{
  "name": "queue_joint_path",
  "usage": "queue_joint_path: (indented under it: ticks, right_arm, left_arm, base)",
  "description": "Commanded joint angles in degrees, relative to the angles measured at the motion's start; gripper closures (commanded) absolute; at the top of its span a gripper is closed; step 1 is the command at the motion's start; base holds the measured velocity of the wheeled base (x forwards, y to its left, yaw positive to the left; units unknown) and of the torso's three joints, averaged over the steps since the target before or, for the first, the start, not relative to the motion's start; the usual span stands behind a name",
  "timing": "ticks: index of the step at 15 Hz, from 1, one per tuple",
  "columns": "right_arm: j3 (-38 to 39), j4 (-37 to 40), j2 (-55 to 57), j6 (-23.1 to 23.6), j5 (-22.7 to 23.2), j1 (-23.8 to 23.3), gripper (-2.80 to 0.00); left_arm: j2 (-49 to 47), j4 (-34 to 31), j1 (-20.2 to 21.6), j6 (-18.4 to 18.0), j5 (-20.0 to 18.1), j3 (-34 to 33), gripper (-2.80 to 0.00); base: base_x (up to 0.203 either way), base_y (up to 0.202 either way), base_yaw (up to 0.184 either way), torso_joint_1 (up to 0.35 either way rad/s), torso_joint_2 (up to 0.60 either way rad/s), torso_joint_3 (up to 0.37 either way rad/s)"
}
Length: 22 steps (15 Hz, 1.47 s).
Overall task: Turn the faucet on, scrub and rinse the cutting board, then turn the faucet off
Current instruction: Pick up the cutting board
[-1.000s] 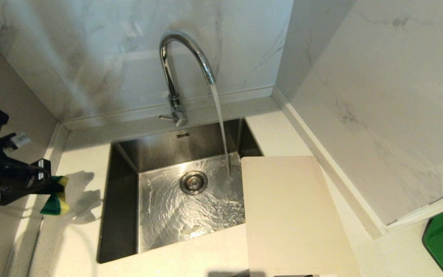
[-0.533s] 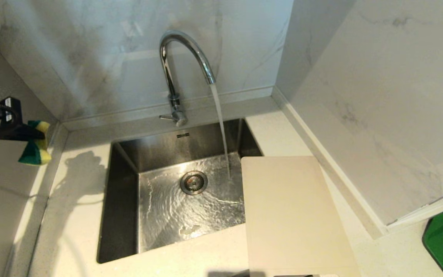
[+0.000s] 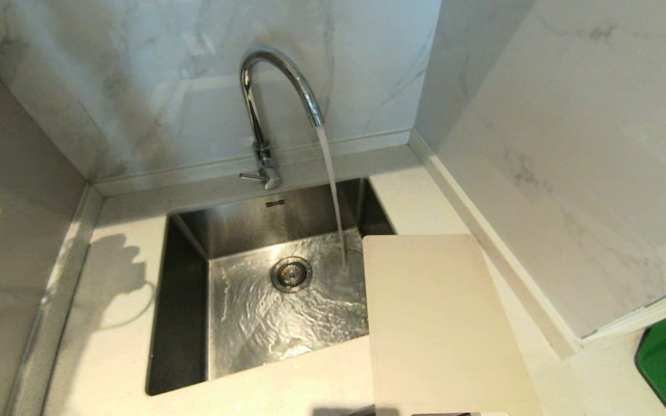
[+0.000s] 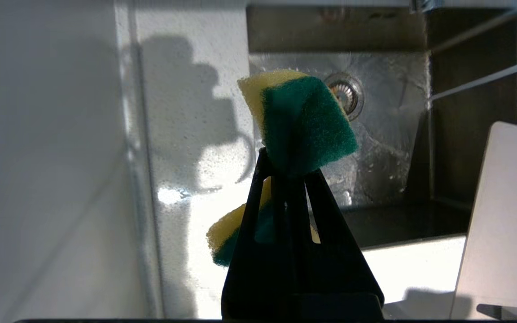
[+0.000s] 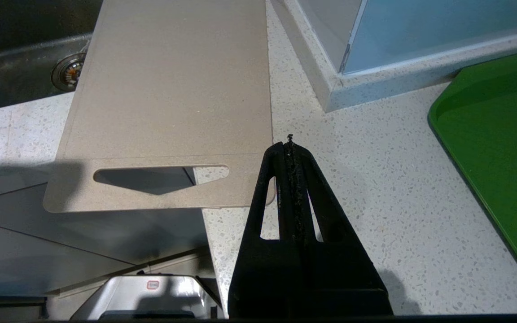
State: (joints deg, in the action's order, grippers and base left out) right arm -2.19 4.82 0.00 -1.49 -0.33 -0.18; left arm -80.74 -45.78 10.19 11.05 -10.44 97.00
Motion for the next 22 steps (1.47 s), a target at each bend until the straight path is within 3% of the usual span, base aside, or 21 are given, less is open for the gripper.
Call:
queue_joint_path:
  ticks: [1, 7, 12, 18, 22]
  right_arm:
    - [0.0, 0.0, 0.0, 0.0, 0.0, 0.0, 0.0]
    - [0.0, 0.0, 0.0, 0.0, 0.0, 0.0, 0.0]
    - [0.0, 0.0, 0.0, 0.0, 0.0, 0.0, 0.0]
    - [0.0, 0.0, 0.0, 0.0, 0.0, 0.0, 0.0]
    - [0.0, 0.0, 0.0, 0.0, 0.0, 0.0, 0.0]
  left_arm:
    - [5.8, -0.2, 0.7, -0.5, -0.1, -1.4, 0.0]
    - [16.4, 0.6, 0.7, -6.7, -1.0, -14.7, 0.0]
    - [23.2, 7.5, 0.6, -10.3, -3.0, -26.5, 0.0]
    - [33.3, 10.8, 0.5, -18.4, -8.0, -36.7, 0.0]
    - [38.1, 11.0, 0.4, -19.0, -12.6, -43.5, 0.0]
  base:
    - [0.0, 0.0, 0.0, 0.0, 0.0, 0.0]
    - [0.0, 0.0, 0.0, 0.0, 0.0, 0.0]
    - [0.0, 0.0, 0.0, 0.0, 0.0, 0.0]
    - [0.0, 0.0, 0.0, 0.0, 0.0, 0.0]
    - [0.0, 0.0, 0.0, 0.0, 0.0, 0.0]
